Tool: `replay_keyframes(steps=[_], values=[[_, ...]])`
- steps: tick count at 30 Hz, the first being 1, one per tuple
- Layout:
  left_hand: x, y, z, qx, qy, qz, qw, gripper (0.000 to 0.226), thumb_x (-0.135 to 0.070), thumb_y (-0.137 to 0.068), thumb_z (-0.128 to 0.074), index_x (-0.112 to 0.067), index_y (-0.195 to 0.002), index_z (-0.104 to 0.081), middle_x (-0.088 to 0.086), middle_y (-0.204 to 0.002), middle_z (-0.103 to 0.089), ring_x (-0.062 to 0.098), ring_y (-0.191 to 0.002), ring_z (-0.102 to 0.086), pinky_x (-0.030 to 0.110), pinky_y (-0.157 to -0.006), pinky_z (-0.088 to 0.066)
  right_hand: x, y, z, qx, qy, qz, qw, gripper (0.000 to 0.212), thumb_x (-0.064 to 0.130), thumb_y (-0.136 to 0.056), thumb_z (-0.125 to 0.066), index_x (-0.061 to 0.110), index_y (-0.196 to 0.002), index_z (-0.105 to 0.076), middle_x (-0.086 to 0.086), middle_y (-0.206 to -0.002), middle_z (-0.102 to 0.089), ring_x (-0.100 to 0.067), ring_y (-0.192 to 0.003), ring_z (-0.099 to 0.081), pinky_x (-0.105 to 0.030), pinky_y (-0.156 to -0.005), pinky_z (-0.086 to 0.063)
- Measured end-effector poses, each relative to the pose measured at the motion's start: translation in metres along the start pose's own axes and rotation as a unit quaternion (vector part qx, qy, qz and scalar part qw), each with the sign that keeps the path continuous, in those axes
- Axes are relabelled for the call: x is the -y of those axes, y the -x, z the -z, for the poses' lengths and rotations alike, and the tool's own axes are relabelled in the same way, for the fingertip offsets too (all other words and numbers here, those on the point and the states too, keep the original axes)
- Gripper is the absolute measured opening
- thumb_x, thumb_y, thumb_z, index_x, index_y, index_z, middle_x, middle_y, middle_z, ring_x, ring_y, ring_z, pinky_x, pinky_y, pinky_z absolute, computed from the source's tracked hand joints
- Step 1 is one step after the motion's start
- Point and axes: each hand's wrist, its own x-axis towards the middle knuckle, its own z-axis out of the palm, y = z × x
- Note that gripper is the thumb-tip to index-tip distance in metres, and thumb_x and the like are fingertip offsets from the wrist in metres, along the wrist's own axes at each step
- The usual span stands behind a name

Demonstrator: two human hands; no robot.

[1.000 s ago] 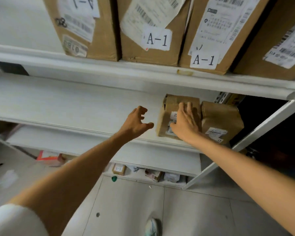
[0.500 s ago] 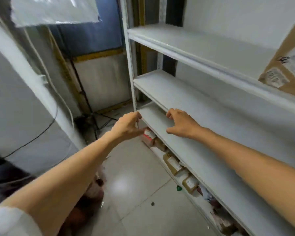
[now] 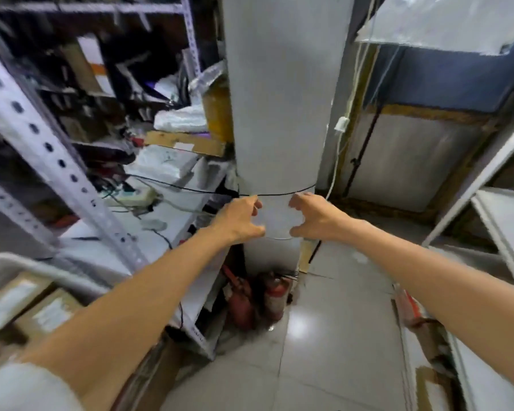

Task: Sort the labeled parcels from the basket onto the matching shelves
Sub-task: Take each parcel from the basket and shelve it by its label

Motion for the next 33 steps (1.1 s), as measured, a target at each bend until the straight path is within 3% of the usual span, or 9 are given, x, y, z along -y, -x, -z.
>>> replay_keyframes(steps=[3, 5, 7, 10, 15, 18, 21, 25, 33], values=[[0.038, 0.038, 0.012, -0.022, -0.002, 0.088, 0.996, 0.044, -0.039, -0.076, -0.072, -0.016, -0.11, -0.055, 0.002, -0.099, -0.062, 0.022, -0.091, -0.06, 0.033, -0.072, -0.048, 0.04, -0.035, -0.014, 0.042, 0.021, 0.091, 0.995, 0.061, 0.03, -0.077, -0.073, 0.008, -0.128, -0.048, -0.009, -0.122, -0.052, -0.026, -0.109, -0.051, -0.027, -0.079, -0.038], [0.061, 0.07, 0.015, -0.029, 0.003, 0.154, 0.988, 0.041, -0.046, -0.077, -0.07, -0.019, -0.104, -0.054, 0.002, -0.096, -0.06, 0.022, -0.086, -0.059, 0.032, -0.067, -0.045, 0.069, -0.052, -0.027, 0.069, 0.026, 0.15, 0.986, 0.057, 0.029, -0.076, -0.074, 0.006, -0.123, -0.05, -0.01, -0.114, -0.054, -0.028, -0.105, -0.053, -0.032, -0.078, -0.042], [0.081, 0.106, 0.017, -0.048, -0.003, 0.215, 0.975, 0.043, -0.039, -0.078, -0.07, -0.016, -0.11, -0.054, 0.005, -0.103, -0.061, 0.025, -0.094, -0.059, 0.036, -0.077, -0.05, 0.099, -0.062, -0.044, 0.1, 0.025, 0.205, 0.973, 0.052, 0.027, -0.076, -0.073, 0.005, -0.118, -0.051, -0.009, -0.105, -0.053, -0.028, -0.096, -0.053, -0.038, -0.077, -0.044], [0.104, 0.165, 0.015, -0.071, -0.002, 0.316, 0.946, 0.048, -0.036, -0.08, -0.069, -0.013, -0.118, -0.051, 0.002, -0.104, -0.058, 0.024, -0.097, -0.058, 0.037, -0.079, -0.05, 0.146, -0.064, -0.073, 0.149, 0.03, 0.283, 0.947, 0.051, 0.029, -0.078, -0.072, 0.008, -0.119, -0.049, -0.006, -0.106, -0.052, -0.023, -0.095, -0.051, -0.031, -0.073, -0.044], [0.124, 0.264, 0.002, -0.118, 0.007, 0.448, 0.886, 0.038, -0.031, -0.082, -0.067, -0.014, -0.114, -0.055, 0.006, -0.11, -0.061, 0.026, -0.099, -0.058, 0.037, -0.079, -0.05, 0.224, -0.049, -0.129, 0.252, 0.021, 0.374, 0.892, 0.06, 0.031, -0.083, -0.072, 0.01, -0.132, -0.044, -0.007, -0.126, -0.05, -0.024, -0.112, -0.051, -0.035, -0.09, -0.046], [0.138, 0.313, -0.001, -0.154, 0.037, 0.508, 0.847, 0.045, -0.028, -0.079, -0.071, -0.015, -0.119, -0.055, 0.005, -0.115, -0.063, 0.023, -0.103, -0.059, 0.038, -0.085, -0.051, 0.264, -0.033, -0.159, 0.281, 0.05, 0.436, 0.853, 0.061, 0.029, -0.083, -0.071, 0.007, -0.132, -0.042, -0.01, -0.13, -0.048, -0.024, -0.114, -0.049, -0.032, -0.089, -0.044], [0.16, 0.344, 0.005, -0.174, 0.057, 0.545, 0.818, 0.037, -0.024, -0.078, -0.072, -0.015, -0.111, -0.058, 0.002, -0.103, -0.062, 0.019, -0.095, -0.058, 0.032, -0.08, -0.05, 0.303, -0.031, -0.181, 0.296, 0.058, 0.456, 0.837, 0.065, 0.03, -0.078, -0.073, 0.009, -0.131, -0.043, -0.006, -0.128, -0.05, -0.02, -0.111, -0.049, -0.026, -0.082, -0.04], [0.204, 0.361, 0.017, -0.17, 0.068, 0.572, 0.8, 0.036, -0.027, -0.079, -0.072, -0.013, -0.109, -0.057, 0.006, -0.109, -0.064, 0.022, -0.099, -0.06, 0.034, -0.08, -0.051, 0.354, -0.053, -0.206, 0.303, 0.066, 0.457, 0.834, 0.062, 0.032, -0.073, -0.074, 0.011, -0.124, -0.046, -0.007, -0.121, -0.055, -0.024, -0.104, -0.056, -0.04, -0.088, -0.051], [0.308, 0.389, 0.032, -0.158, 0.115, 0.581, 0.79, 0.041, -0.024, -0.082, -0.07, -0.011, -0.118, -0.056, 0.007, -0.118, -0.062, 0.023, -0.107, -0.059, 0.039, -0.091, -0.051, 0.431, -0.102, -0.26, 0.332, 0.102, 0.433, 0.832, 0.066, 0.029, -0.08, -0.073, 0.01, -0.135, -0.041, -0.008, -0.133, -0.05, -0.022, -0.116, -0.05, -0.025, -0.085, -0.042]])
